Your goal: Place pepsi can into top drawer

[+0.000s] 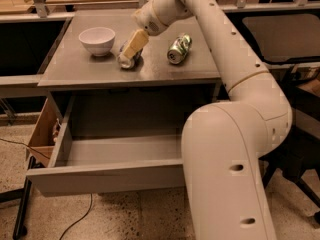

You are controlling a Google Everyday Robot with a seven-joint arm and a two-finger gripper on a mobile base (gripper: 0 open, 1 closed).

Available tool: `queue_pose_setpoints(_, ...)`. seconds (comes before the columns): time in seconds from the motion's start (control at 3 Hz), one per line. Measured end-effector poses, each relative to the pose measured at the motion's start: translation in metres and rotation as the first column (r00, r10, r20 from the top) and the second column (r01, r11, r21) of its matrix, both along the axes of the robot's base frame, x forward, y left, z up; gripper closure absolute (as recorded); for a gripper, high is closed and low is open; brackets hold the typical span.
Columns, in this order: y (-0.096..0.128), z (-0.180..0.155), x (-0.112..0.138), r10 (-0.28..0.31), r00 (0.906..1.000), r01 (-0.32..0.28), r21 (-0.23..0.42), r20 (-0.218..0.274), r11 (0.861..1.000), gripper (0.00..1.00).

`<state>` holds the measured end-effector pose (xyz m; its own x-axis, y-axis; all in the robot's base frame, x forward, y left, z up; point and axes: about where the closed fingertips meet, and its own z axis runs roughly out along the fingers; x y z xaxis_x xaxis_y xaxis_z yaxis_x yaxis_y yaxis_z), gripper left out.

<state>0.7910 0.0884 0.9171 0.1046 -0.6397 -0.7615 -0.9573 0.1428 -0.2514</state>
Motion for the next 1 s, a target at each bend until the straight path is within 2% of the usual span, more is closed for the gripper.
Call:
queue_pose_setpoints(0.33, 0.006, -0.022, 0.015, -0.017, 0.9992, 0.017, -0.002, -0.036, 1.000, 0.00)
queue_pose_setpoints(1.0, -0.006, -0.049, 0.035, -0.100, 0.9903, 0.097, -0.039, -0.097, 0.995, 0.00)
